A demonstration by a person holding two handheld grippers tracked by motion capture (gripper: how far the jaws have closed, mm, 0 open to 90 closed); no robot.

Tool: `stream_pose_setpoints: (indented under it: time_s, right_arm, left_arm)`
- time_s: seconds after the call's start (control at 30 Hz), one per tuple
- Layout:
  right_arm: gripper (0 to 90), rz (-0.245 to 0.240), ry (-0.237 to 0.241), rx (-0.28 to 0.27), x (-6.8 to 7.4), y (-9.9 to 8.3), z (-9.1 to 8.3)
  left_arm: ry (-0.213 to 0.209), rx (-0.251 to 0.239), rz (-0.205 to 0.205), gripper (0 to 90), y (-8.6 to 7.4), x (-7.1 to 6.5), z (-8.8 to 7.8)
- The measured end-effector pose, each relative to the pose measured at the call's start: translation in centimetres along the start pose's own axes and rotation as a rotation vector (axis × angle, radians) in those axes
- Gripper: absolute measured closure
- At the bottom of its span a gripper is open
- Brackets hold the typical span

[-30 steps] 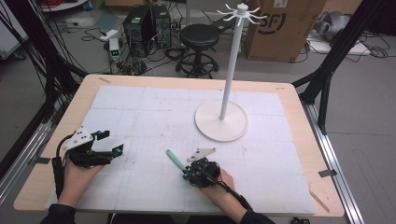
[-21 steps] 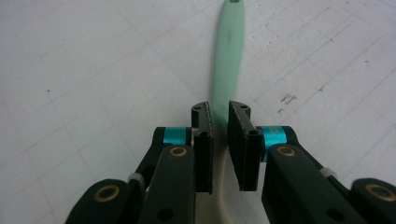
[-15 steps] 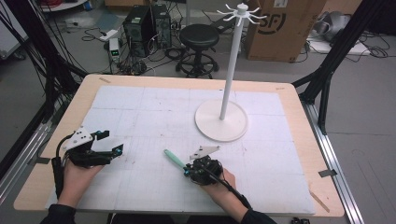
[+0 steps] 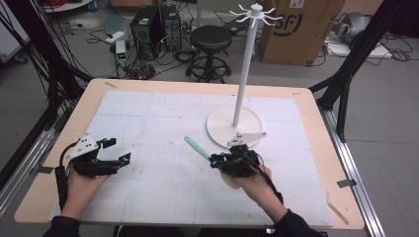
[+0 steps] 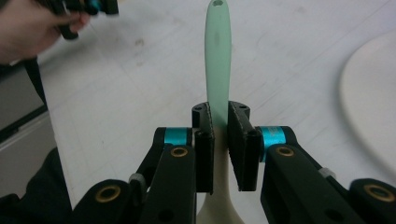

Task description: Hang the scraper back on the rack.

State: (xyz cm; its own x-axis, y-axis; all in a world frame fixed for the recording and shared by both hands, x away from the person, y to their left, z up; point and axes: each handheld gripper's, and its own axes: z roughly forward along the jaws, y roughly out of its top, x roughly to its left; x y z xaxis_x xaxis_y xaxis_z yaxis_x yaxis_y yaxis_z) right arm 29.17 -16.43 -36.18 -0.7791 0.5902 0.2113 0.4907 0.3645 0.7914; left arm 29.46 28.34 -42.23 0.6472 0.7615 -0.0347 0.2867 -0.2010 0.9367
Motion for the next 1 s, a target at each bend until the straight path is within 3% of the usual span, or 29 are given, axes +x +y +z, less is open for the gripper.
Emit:
stream_pose_setpoints:
  time_s: [0.33, 0.57, 0.6, 0.7, 1.0]
  right_arm:
    - [81.3, 0.002, -0.028, -0.112, -3.1, 4.6, -8.4]
    - [81.3, -0.013, -0.050, -0.178, -4.4, 8.1, -14.3]
    - [81.3, -0.013, -0.050, -0.178, -4.4, 8.1, -14.3]
    - [81.3, -0.033, -0.064, -0.186, -4.7, 9.7, -17.1]
    - [81.3, -0.047, -0.124, -0.221, -5.6, 12.6, -22.0]
  left_arm:
    - [-0.002, 0.000, 0.000, 18.9, 0.0, 0.0, 0.0]
    - [-0.002, 0.003, -0.002, 18.8, 0.0, 0.0, 0.0]
    - [-0.002, 0.003, -0.001, 18.8, 0.0, 0.0, 0.1]
    - [-0.002, 0.001, 0.000, 18.8, 0.0, 0.0, 0.1]
    - [-0.002, 0.003, -0.002, 18.8, 0.0, 0.0, 0.1]
